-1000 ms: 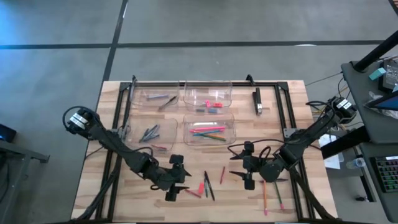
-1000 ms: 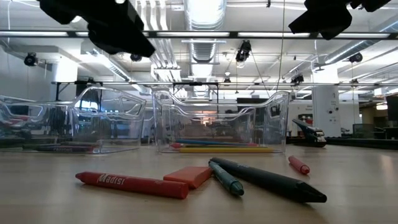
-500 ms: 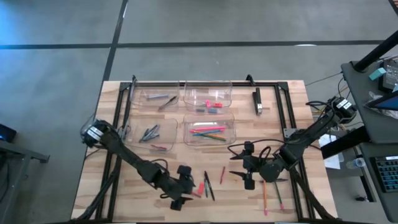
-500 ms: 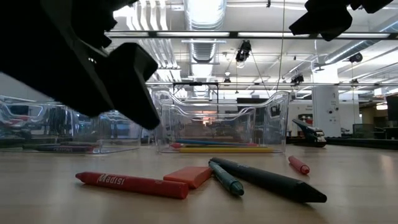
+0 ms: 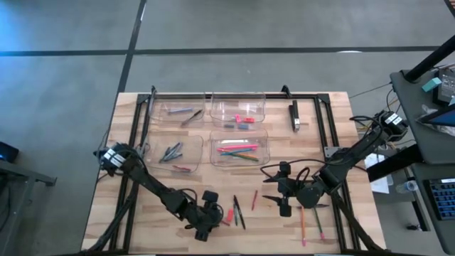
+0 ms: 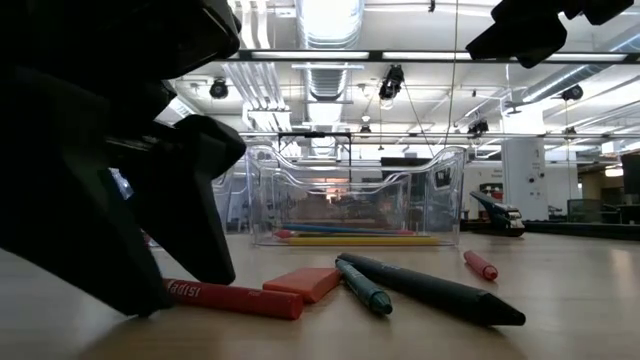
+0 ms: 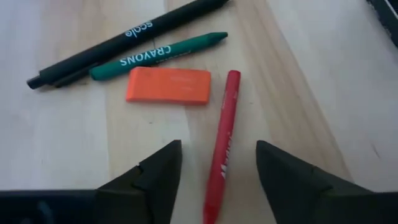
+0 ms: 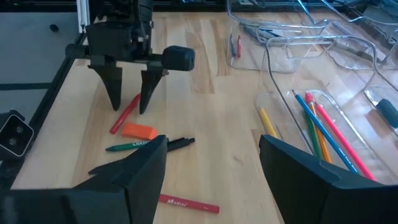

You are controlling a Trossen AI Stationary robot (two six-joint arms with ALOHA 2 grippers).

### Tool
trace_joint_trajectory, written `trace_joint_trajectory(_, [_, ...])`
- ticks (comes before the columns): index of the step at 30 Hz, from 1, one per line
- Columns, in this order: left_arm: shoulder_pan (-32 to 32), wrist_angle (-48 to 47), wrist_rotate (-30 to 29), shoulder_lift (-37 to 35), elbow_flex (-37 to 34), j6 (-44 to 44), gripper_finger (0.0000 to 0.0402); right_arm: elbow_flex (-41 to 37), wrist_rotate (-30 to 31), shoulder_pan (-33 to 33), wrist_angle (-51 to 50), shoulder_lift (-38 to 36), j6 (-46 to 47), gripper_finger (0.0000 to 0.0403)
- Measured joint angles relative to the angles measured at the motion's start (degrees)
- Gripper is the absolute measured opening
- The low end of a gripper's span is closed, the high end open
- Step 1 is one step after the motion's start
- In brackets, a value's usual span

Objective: Sort crayons/erasers/pens/pencils in bins
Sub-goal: Put the left red crayon into the bottom left transparent bin

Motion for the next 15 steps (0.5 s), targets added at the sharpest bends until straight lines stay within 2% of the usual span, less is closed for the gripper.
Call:
trace_joint_trajectory(9, [0.04, -1.60, -1.06, 1.21, -0.04, 2.71, 0.0097, -0.09, -0.02, 0.00, 0.02, 0.00, 0.46, 0.0247])
trace_joint_trajectory(15, [0.15, -2.48, 1.79, 1.28, -0.48, 3.12, 0.0055, -0.17, -0.02, 0.00, 0.00, 0.00, 0.39, 0.0247])
